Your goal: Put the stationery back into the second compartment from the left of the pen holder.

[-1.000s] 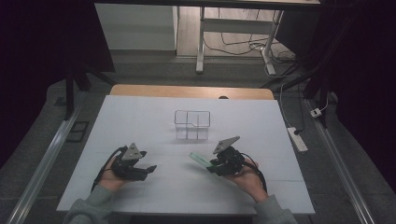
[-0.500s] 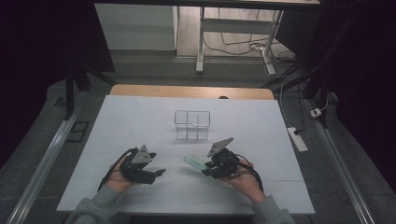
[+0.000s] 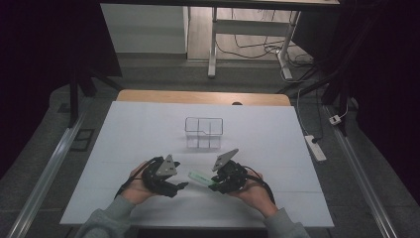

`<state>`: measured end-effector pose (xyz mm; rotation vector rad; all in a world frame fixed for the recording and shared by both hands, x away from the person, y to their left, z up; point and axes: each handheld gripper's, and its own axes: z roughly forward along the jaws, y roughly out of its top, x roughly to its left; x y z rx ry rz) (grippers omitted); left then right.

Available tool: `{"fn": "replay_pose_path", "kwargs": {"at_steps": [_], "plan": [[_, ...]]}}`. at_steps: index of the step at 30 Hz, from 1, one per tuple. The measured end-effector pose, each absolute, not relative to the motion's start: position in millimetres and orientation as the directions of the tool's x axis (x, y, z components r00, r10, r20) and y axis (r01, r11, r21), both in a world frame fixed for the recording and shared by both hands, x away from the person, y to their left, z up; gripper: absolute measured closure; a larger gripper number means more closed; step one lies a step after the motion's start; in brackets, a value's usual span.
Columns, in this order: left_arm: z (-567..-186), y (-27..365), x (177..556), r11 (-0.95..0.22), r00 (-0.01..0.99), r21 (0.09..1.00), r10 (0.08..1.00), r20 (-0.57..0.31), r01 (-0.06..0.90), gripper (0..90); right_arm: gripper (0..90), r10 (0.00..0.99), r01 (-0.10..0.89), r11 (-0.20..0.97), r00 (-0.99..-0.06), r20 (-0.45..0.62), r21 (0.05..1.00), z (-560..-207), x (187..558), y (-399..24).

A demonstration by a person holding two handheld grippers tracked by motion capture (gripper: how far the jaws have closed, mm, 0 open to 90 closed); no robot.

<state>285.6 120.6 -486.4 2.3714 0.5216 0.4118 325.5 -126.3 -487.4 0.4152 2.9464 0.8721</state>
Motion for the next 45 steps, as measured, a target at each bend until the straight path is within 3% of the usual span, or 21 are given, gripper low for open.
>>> {"fn": "replay_pose_path", "kwargs": {"at_steps": [28,34,38,42,45], "plan": [[-489.8,75.5,292.6,-0.831,0.960,0.543,0.237,0.150,0.120,33.1,67.1,0.165,0.163,0.850,-0.985,0.042,0.500,-489.1,317.1,-110.8],[-495.1,72.7,291.9,-0.853,0.973,0.510,0.197,0.117,0.112,41.6,67.1,0.127,0.127,0.858,-0.991,0.033,0.497,-488.7,313.9,-108.4],[-496.9,70.0,289.2,-0.862,0.981,0.499,0.161,0.110,0.086,53.8,67.1,0.104,0.101,0.862,-0.994,0.023,0.497,-486.3,311.8,-106.9],[-498.3,69.6,289.8,-0.893,0.987,0.448,0.099,0.126,0.033,59.3,67.0,0.068,0.067,0.874,-0.998,0.015,0.481,-486.3,309.7,-105.5],[-500.9,68.6,287.4,-0.886,0.988,0.462,0.103,0.113,0.039,62.4,65.7,0.056,0.053,0.870,-0.998,0.009,0.489,-487.1,310.0,-105.3]]}}
